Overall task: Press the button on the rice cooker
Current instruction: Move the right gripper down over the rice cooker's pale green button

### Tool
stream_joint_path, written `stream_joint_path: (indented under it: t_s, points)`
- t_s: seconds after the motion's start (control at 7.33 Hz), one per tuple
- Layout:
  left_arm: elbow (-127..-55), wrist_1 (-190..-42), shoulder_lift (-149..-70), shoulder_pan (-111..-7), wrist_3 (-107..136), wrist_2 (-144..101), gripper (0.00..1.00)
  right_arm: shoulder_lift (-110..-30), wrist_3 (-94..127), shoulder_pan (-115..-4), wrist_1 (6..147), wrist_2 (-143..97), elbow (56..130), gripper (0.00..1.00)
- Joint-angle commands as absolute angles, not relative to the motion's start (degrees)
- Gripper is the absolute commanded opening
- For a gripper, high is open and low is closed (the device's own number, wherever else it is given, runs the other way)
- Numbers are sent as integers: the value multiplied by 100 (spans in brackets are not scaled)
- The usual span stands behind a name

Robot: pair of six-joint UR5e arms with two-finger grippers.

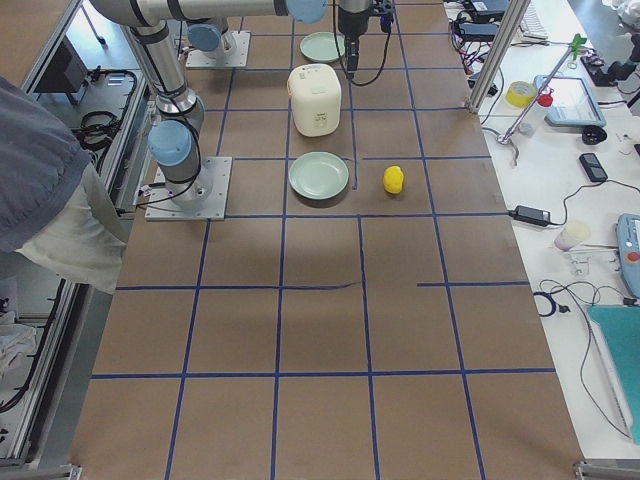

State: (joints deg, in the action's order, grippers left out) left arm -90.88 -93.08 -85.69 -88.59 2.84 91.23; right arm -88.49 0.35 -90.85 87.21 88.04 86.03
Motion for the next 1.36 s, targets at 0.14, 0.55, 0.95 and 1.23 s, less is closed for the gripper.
stream_joint_path:
  t_s: [0.14,0.55,0.95,1.23]
  points:
    - [-9088,-9308,-8569,-8859,281,9123,100,-8789,1225,-9947,9380,8780,9331,14]
    - [-9088,-9308,-8569,-8859,281,9123,100,-8789,1486,-10318,9782,8710,10088,10]
    - [-9088,-9308,-8569,-8859,281,9123,100,-8780,812,-10415,10116,8772,10432,11]
    - [-9088,-9308,-8569,-8859,281,9123,100,-8780,791,-10424,10099,8798,10459,11]
